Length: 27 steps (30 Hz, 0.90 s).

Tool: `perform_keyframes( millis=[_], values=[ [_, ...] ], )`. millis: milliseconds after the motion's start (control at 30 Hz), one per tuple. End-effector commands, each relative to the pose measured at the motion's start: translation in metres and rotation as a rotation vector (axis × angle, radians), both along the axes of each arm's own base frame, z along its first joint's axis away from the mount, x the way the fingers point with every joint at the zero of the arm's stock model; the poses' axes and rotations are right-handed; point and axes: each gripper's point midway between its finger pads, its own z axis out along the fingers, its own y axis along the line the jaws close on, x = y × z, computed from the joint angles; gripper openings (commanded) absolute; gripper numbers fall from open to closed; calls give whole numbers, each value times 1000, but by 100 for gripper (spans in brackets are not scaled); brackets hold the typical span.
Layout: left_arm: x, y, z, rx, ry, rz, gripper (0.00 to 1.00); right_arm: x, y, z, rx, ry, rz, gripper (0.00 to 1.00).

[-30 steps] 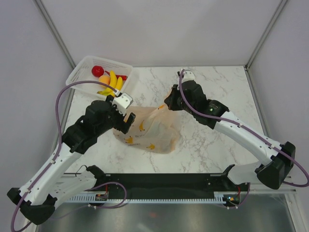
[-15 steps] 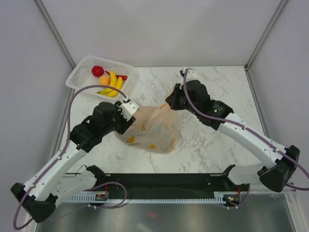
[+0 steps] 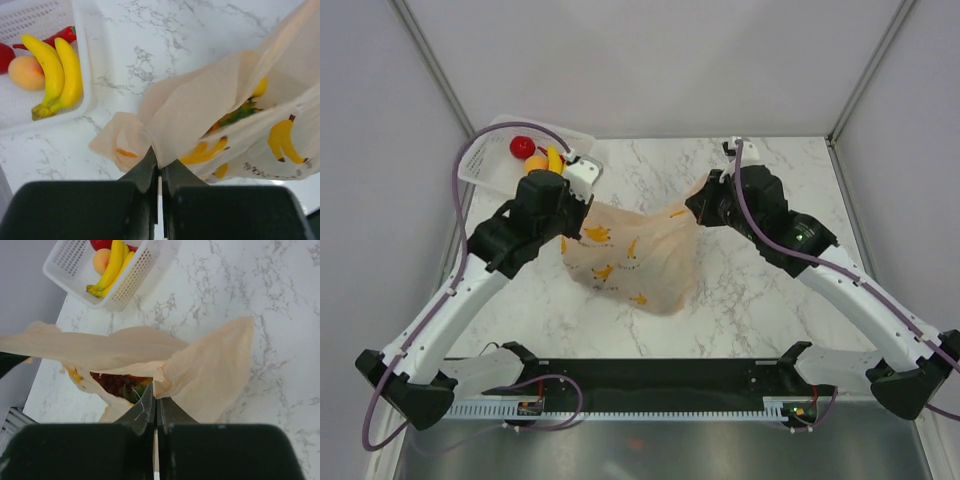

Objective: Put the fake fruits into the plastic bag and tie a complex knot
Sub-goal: Adjust the plastic bag at the center of the board.

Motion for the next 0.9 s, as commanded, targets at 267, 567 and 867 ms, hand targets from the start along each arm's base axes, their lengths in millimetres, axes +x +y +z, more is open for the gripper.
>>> perform_keyframes(
  millis=[267, 567, 867],
  values=[
    [-66, -29, 166, -660, 16, -10, 2, -5, -43, 134, 30, -202, 33, 0],
    [-69, -28, 152, -764, 27, 38, 2, 13, -53, 99, -7, -115, 42, 0],
    [-51, -27, 104, -739, 64, 132, 5, -12, -38, 153, 77, -243, 199, 0]
  ],
)
